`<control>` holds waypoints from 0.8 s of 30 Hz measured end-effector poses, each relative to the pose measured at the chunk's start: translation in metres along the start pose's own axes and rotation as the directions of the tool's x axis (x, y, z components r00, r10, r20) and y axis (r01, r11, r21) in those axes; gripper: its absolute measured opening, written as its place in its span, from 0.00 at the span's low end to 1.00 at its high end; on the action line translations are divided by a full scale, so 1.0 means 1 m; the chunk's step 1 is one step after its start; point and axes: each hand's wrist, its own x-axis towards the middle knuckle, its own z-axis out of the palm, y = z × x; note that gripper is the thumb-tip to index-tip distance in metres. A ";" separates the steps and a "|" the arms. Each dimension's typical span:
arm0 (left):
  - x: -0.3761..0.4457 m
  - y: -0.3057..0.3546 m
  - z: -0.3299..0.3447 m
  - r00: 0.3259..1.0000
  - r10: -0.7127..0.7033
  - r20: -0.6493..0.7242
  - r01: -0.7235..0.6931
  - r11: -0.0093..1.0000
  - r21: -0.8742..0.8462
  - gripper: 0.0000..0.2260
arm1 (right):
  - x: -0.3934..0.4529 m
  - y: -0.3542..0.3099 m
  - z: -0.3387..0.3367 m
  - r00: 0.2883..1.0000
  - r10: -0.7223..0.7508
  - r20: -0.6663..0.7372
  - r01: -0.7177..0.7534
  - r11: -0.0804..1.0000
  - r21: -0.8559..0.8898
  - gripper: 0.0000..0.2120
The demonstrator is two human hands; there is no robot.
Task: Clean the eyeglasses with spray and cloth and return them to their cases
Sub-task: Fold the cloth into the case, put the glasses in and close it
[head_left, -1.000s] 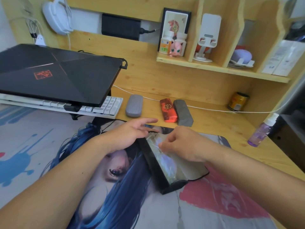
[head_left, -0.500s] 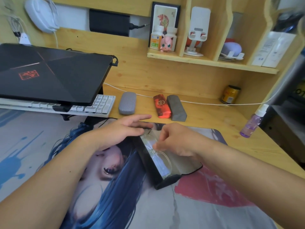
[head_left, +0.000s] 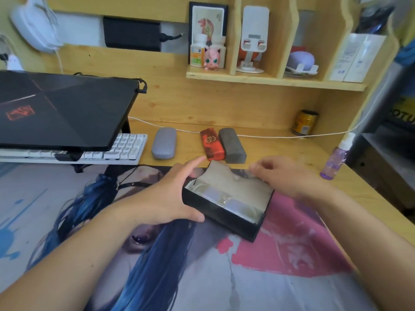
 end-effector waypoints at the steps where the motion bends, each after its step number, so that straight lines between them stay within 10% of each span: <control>1: 0.001 0.001 0.005 0.999 -0.007 -0.035 0.007 1.000 -0.015 0.54 | 0.001 0.000 -0.004 0.999 -0.040 -0.027 0.042 0.994 0.098 0.16; 4: 0.003 0.003 0.011 0.996 -0.005 -0.089 0.001 0.999 -0.037 0.60 | -0.004 0.005 -0.005 0.983 -0.177 -0.037 0.171 0.843 0.509 0.15; 9: 0.002 -0.002 0.002 0.998 0.002 -0.061 -0.007 0.997 -0.073 0.62 | -0.023 0.007 0.011 0.905 -0.420 0.071 0.308 0.761 0.570 0.14; 16: 0.002 -0.007 -0.003 0.998 0.062 -0.006 -0.062 0.998 -0.020 0.49 | -0.023 0.006 0.014 0.924 -0.378 -0.054 0.371 0.855 0.362 0.07; 24: 0.003 -0.013 -0.013 0.988 0.071 -0.138 -0.080 0.995 -0.062 0.17 | -0.040 0.006 0.018 0.790 -0.428 0.439 0.468 0.884 0.020 0.39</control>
